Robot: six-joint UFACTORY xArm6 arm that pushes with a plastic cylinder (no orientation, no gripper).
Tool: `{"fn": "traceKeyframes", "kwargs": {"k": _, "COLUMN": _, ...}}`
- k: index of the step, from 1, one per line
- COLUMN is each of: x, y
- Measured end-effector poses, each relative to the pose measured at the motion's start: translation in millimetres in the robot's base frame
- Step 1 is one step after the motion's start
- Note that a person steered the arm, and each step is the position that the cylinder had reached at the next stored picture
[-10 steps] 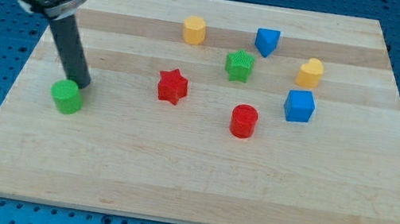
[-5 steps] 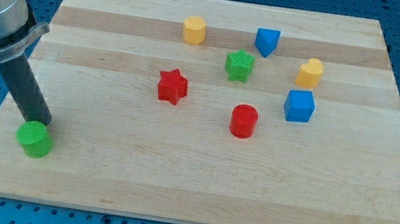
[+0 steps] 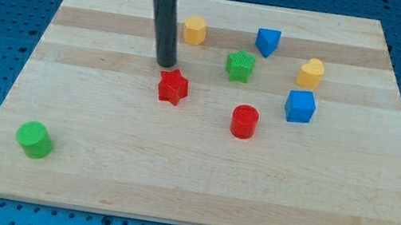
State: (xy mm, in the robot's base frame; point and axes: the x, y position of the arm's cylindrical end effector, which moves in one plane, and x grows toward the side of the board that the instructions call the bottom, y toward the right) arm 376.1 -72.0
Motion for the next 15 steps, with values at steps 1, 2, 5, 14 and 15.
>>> {"fn": "traceKeyframes", "kwargs": {"k": 1, "x": 6.7, "y": 24.9}}
{"fn": "traceKeyframes", "kwargs": {"k": 2, "x": 6.7, "y": 52.2}}
{"fn": "traceKeyframes", "kwargs": {"k": 5, "x": 32.2, "y": 46.7}}
{"fn": "traceKeyframes", "kwargs": {"k": 14, "x": 103.2, "y": -93.2}}
{"fn": "traceKeyframes", "kwargs": {"k": 15, "x": 83.9, "y": -64.1}}
